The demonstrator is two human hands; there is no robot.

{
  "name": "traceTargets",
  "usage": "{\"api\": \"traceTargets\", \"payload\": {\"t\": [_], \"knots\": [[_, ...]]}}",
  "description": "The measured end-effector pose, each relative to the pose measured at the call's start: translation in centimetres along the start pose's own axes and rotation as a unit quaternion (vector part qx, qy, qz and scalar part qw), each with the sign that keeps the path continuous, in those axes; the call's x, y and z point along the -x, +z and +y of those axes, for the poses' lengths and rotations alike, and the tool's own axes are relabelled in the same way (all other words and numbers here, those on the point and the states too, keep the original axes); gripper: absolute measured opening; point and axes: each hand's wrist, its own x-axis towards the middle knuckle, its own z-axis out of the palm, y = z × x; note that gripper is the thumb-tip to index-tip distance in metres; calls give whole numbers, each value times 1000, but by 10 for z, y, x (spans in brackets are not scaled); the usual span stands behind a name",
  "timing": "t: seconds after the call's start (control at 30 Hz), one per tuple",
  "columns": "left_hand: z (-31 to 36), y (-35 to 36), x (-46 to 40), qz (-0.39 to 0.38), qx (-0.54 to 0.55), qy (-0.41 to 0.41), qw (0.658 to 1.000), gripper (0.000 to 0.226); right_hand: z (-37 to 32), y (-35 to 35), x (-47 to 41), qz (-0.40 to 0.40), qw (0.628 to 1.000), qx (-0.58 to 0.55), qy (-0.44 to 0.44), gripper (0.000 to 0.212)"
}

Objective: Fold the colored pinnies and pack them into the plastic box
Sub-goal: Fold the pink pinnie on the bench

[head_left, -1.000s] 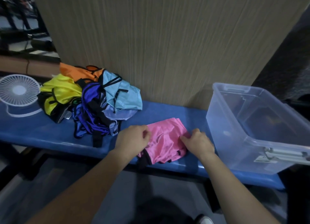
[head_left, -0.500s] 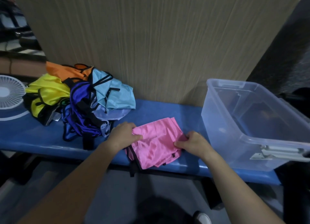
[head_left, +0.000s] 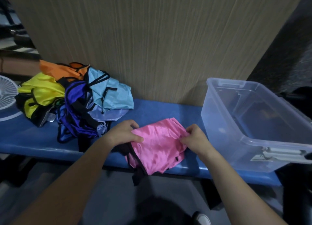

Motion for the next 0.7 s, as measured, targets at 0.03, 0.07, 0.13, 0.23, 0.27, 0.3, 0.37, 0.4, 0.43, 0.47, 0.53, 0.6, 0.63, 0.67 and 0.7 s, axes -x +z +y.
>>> {"api": "traceTargets", "payload": {"t": [0.03, 0.07, 0.13, 0.23, 0.27, 0.3, 0.37, 0.4, 0.43, 0.47, 0.53, 0.6, 0.63, 0.67, 0.7], "knots": [[1, 0, 0, -28, 5, -1, 1000, 60, -1, 0, -1, 17, 1000, -5, -6, 24], [5, -1, 1, -48, 2, -1, 999, 61, -1, 1, -2, 35, 999, -11, -17, 21], [13, -2, 1, -59, -1, 2, 998, 54, -2, 2, -4, 73, 996, -24, -37, 22], [23, 4, -6, -6, 21, 1, 1000, 47, -1, 4, -7, 84, 995, -31, -51, 28], [27, 7, -9, 12, 23, 2, 1000, 41, 0, 5, -7, 72, 996, -29, -54, 30], [32, 11, -13, 19, 30, 1, 999, 40, 0, 5, -6, 53, 997, -24, -58, 31], [41, 17, -22, 13, 56, -2, 998, 54, 2, 4, -5, 10, 998, -2, -67, 32], [46, 20, -26, 10, 64, -2, 998, 59, 3, 3, -4, -11, 997, 6, -71, 35], [49, 24, -31, 8, 66, -4, 998, 64, 4, 3, -3, -31, 997, 11, -74, 40], [51, 26, -36, 7, 61, -6, 998, 67, 4, 1, -2, -48, 996, 13, -75, 47], [51, 29, -43, -6, 54, -10, 998, 65, 3, 0, 0, -68, 995, 15, -73, 59], [50, 30, -47, -26, 73, -8, 997, 52, 2, 1, 1, -65, 995, 6, -79, 66], [50, 30, -48, -32, 83, -7, 996, 48, 1, 3, 2, -59, 995, -3, -86, 69], [49, 30, -48, -34, 91, -9, 995, 45, 0, 5, 3, -54, 994, -8, -91, 72], [49, 29, -47, -37, 98, -12, 994, 41, -1, 6, 4, -52, 994, -11, -93, 77]]}}
